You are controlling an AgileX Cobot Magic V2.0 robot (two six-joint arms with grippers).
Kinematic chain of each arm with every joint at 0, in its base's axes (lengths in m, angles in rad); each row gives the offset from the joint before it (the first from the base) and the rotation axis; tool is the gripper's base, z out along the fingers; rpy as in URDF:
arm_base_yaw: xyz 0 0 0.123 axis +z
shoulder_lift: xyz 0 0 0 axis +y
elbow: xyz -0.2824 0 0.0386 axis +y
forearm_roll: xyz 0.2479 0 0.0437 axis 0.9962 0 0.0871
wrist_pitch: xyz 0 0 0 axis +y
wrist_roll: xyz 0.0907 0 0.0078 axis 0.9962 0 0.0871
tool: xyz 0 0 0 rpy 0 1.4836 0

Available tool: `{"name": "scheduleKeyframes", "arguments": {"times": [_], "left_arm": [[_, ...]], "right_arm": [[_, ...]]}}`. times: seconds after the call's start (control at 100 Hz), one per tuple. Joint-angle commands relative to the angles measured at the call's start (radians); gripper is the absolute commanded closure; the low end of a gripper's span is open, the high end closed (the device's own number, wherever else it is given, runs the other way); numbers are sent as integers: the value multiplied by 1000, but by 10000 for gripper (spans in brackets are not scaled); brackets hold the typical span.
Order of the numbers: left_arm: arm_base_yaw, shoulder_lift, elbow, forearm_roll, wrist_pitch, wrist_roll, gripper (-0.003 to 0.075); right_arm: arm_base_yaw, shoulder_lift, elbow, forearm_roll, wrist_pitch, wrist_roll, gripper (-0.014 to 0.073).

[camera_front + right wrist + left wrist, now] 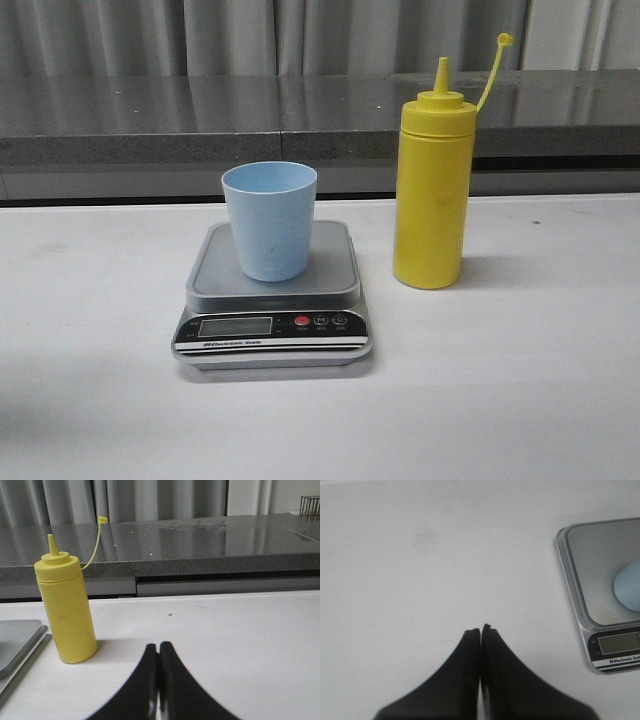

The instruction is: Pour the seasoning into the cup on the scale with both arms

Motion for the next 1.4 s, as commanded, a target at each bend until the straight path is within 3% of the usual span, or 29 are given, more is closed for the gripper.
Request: {"name": "scheduleKeyframes", "arguments": {"times": [0.0,0.64,1.01,1.389], "left_arm": [[3,-79,21,-1,-78,-25,740],[3,-629,341,-8,-109,-37,740],[3,-786,430,-14,-109,-37,740],[3,-789,430,-8,-112,-37,740]], "right_arm": [[-5,-22,-16,-2,-83,-2,663],[-5,-22,-16,-2,-189,-2,663],[-5,-22,-21,-2,-240,-2,663],[-4,71,-272,2,119,-2,663]]}}
